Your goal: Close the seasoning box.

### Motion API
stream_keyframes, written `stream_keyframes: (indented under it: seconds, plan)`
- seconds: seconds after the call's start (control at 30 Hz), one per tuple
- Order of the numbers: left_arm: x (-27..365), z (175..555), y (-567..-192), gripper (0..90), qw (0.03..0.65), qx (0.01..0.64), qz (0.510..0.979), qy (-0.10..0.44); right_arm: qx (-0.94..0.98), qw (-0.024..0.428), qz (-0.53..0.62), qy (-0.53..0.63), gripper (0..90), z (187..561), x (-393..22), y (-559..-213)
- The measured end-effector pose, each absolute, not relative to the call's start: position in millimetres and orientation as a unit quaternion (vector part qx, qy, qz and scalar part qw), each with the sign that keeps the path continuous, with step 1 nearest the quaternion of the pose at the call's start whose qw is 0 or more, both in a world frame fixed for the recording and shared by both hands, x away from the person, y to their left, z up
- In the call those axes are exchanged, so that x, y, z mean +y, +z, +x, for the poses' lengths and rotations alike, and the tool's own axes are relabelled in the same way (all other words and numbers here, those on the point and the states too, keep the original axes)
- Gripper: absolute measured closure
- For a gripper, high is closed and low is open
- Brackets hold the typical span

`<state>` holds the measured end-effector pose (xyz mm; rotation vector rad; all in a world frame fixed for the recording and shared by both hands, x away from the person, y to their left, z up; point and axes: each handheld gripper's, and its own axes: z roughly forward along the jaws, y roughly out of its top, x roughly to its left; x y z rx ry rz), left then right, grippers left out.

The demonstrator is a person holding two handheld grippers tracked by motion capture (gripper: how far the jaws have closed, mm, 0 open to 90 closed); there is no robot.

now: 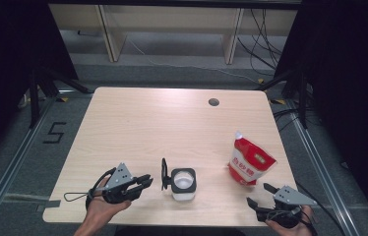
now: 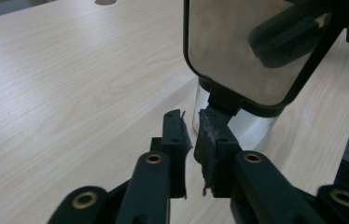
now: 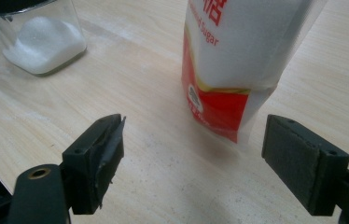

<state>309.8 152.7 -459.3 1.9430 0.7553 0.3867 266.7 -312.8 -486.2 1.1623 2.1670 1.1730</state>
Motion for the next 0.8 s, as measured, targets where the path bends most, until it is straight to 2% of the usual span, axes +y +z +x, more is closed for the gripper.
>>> stream_keyframes:
  seconds: [0.23,0.63,0.8]
  plan:
    - [145.3,313.0,-452.4,88.6,0.492,0.303,0.801,0.156,0.779,0.205,0.418,0.420,21.7,266.8,-312.9,-486.5]
    - [132.5,314.2,-434.3,89.1,0.497,0.264,0.812,0.155,0.783,0.211,0.405,0.422,21.9,268.8,-314.7,-487.0]
    - [135.4,315.0,-430.6,89.0,0.496,0.276,0.808,0.156,0.777,0.207,0.419,0.421,22.0,266.9,-313.4,-487.2]
